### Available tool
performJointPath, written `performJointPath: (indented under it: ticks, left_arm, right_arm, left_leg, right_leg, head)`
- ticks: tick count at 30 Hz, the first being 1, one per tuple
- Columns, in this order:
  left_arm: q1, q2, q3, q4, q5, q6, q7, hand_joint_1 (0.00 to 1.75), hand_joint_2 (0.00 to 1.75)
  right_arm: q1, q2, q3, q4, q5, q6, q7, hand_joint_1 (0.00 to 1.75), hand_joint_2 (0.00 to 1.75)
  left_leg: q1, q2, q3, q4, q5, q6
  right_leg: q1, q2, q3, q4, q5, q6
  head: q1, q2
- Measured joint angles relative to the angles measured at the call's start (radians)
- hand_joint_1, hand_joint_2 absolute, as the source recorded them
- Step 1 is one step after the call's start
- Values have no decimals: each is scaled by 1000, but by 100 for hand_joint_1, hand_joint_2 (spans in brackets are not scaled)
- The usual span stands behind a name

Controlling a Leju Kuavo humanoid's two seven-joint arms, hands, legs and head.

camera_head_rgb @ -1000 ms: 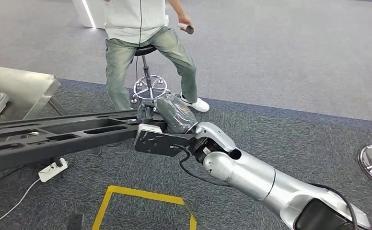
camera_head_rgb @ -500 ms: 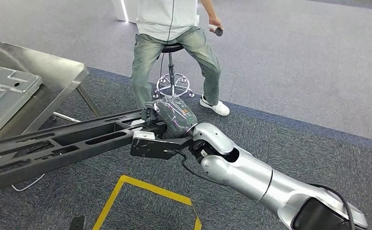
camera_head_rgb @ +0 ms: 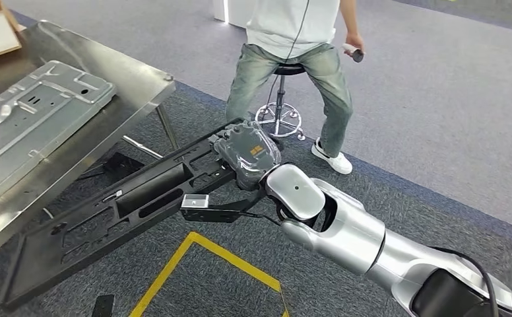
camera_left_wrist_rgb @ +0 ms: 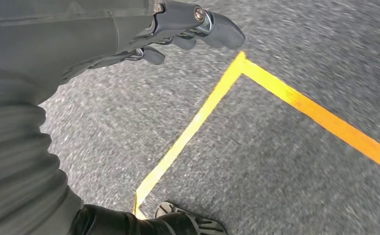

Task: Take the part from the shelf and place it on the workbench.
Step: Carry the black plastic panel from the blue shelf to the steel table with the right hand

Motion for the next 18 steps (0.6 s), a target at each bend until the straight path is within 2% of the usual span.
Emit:
performJointPath:
  ticks: [1, 2, 3, 4, 5, 6, 7, 8, 9, 10, 11, 12, 13, 14, 15, 17, 18]
  left_arm:
    - [-1, 0, 0, 0, 0, 0, 0, 0, 175]
    - [-1, -1, 0, 0, 0, -1, 0, 0, 175]
    - [-1, -1, 0, 0, 0, -1, 0, 0, 175]
    - [-1, -1, 0, 0, 0, -2, 0, 0, 175]
    - [2, -1, 0, 0, 0, -2, 0, 0, 175]
    - [6, -1, 0, 0, 1, -2, 0, 0, 175]
    - [8, -1, 0, 0, 1, -2, -1, 0, 175]
    - [10, -1, 0, 0, 2, -2, -2, 0, 175]
    - [9, -1, 0, 0, 3, -2, -4, 0, 175]
    - [8, -1, 0, 0, 4, -2, -7, 0, 175]
    - [8, -1, 0, 0, 6, -1, -9, 0, 175]
    - [9, -1, 0, 0, 6, -1, -11, 0, 175]
    - [11, -1, 0, 0, 7, -1, -12, 0, 175]
    - [14, -1, 0, 0, 7, -1, -12, 0, 175]
    - [16, -1, 0, 0, 7, -1, -13, 0, 175]
    - [16, -1, 0, -1, 7, -1, -13, 0, 175]
    - [15, -1, 0, -1, 7, -1, -14, 0, 175]
  right_arm:
    - [-3, -3, 1, -5, 17, 5, 3, 175, 175]
    - [-5, -4, 2, -11, 35, 10, 7, 175, 175]
    - [-7, -6, 4, -17, 52, 13, 11, 175, 175]
    - [-8, -8, 6, -21, 65, 14, 13, 175, 175]
    - [-8, -9, 8, -25, 68, 13, 13, 175, 175]
    - [-6, -10, 10, -28, 56, 7, 8, 175, 175]
    - [-3, -11, 10, -31, 30, -6, -2, 175, 175]
    - [2, -11, 9, -35, -11, -28, -18, 175, 175]
    - [9, -12, 6, -39, -68, -57, -38, 175, 175]
    - [18, -13, 1, -45, -130, -91, -61, 175, 175]
    - [27, -13, -6, -51, -189, -121, -83, 175, 175]
    - [36, -13, -13, -57, -236, -145, -100, 175, 175]
    - [42, -14, -20, -62, -264, -159, -110, 175, 175]
    - [46, -15, -26, -66, -278, -166, -114, 175, 175]
    - [47, -16, -32, -70, -283, -169, -116, 175, 175]
    - [48, -18, -42, -75, -285, -171, -117, 175, 175]
    - [48, -19, -46, -78, -285, -171, -118, 175, 175]
  left_leg:
    - [0, -14, -3, 4, -2, -3]
    - [2, -27, -7, 6, -2, -8]
    - [6, -39, -11, 6, -1, -14]
    - [9, -52, -14, 5, 2, -22]
    - [12, -65, -15, 0, 5, -29]
    - [13, -61, -16, 2, 4, -35]
    - [10, -39, -22, 15, -5, -39]
    - [8, -7, -38, 48, -24, -42]
    - [7, 33, -63, 101, -50, -45]
    - [7, 61, -95, 165, -78, -48]
    - [9, 74, -125, 222, -98, -52]
    - [11, 81, -144, 256, -104, -55]
    - [13, 86, -143, 254, -93, -58]
    - [15, 92, -120, 213, -67, -60]
    - [16, 110, -82, 145, -35, -61]
    - [10, 152, -15, 30, 1, -53]
    - [7, 164, -1, 4, 4, -46]
  right_leg:
    - [-3, 28, 24, -62, 28, -5]
    - [-4, 50, 42, -104, 44, -7]
    - [-3, 64, 51, -125, 46, -9]
    - [-1, 60, 55, -131, 45, -11]
    - [0, 47, 61, -136, 47, -15]
    - [0, 33, 67, -145, 50, -20]
    - [-2, 20, 75, -155, 53, -25]
    - [-2, 5, 82, -163, 56, -30]
    - [1, -9, 87, -168, 56, -34]
    - [3, -24, 90, -169, 54, -37]
    - [5, -40, 91, -169, 52, -38]
    - [5, -55, 93, -168, 49, -38]
    - [6, -69, 95, -168, 46, -37]
    - [5, -83, 98, -167, 43, -35]
    - [6, -95, 102, -165, 38, -31]
    - [11, -116, 107, -160, 28, -21]
    - [14, -125, 109, -158, 23, -15]
  head:
    - [-1, 0]
    - [-2, 0]
    - [-3, 0]
    - [-3, 0]
    - [-3, 0]
    - [-4, 0]
    - [-6, 0]
    - [-8, 0]
    - [-10, 0]
    - [-11, 0]
    - [-11, 0]
    - [-11, 0]
    - [-11, 0]
    - [-11, 0]
    - [-12, 0]
    - [-10, 0]
    - [-8, 0]
